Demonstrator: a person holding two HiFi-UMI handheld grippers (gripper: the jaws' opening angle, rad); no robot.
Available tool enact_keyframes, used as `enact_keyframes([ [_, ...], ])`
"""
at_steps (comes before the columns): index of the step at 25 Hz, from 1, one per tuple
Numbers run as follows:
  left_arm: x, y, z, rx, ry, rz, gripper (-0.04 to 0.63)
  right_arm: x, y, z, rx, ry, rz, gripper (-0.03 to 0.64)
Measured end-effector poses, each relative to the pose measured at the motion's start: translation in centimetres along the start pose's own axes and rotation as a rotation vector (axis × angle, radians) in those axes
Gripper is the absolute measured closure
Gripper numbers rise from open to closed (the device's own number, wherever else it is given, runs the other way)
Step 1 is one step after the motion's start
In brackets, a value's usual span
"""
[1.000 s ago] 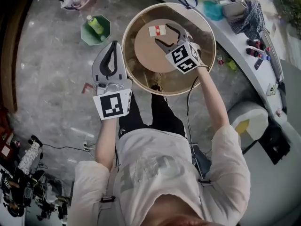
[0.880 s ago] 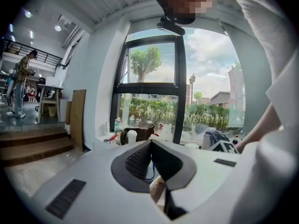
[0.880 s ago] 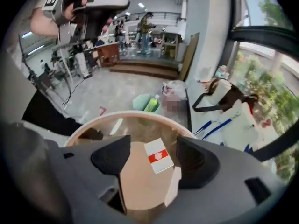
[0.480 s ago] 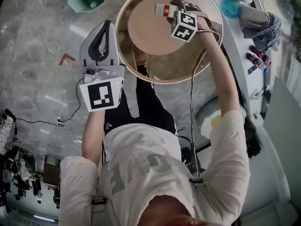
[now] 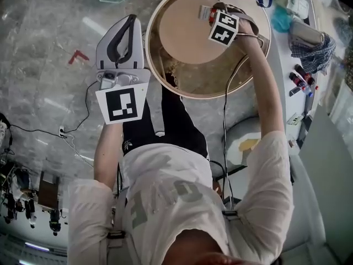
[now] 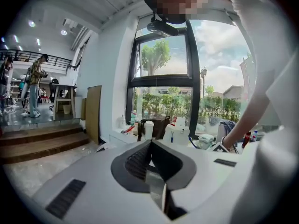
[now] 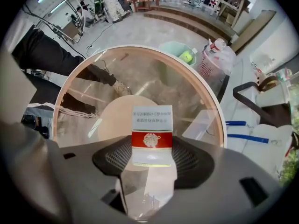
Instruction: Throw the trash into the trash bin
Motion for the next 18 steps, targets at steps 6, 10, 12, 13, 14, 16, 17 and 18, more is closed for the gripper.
enact_keyframes([
  [6, -2.7, -0.5, 2.7, 0.034, -0.009, 0.047, 0.583, 2.2, -4.6, 3.8, 0.106, 0.084, -0.096, 0.345],
  [10, -3.5, -1.2, 7.6, 0.108, -0.021, 0.083, 0.584, 3.0, -11.8, 8.6, 0.274, 0.171, -0.189, 0.345],
  [12, -3.5, -1.7, 10.4, 0.146, -0.010, 0.089, 0.584, 3.2, -16.3, 10.9, 0.372, 0.246, -0.250, 0.345],
  [13, -3.6, -1.8, 11.7, 0.167, -0.003, 0.095, 0.584, 3.5, -18.7, 12.0, 0.428, 0.305, -0.289, 0.345],
  [14, -3.7, -1.9, 12.9, 0.188, 0.000, 0.106, 0.583, 3.9, -21.1, 13.1, 0.493, 0.379, -0.333, 0.345],
  [16, -3.7, -2.2, 15.0, 0.222, -0.005, 0.127, 0.583, 4.6, -25.8, 14.8, 0.649, 0.552, -0.410, 0.345],
  [17, -3.6, -2.4, 16.0, 0.236, -0.007, 0.130, 0.583, 4.6, -28.0, 15.5, 0.736, 0.639, -0.435, 0.345],
  [18, -3.4, -2.6, 17.1, 0.249, -0.004, 0.127, 0.583, 4.5, -30.2, 16.1, 0.825, 0.716, -0.454, 0.345],
])
Point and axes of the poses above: the fingertips, and each gripper's own axes: y forward along the fingers, x to its right, z out of its top, the point moved 2 cm from there along -y, backward along the fingers, and after that the axes turned 7 degrees about x, right-handed, at the moved point
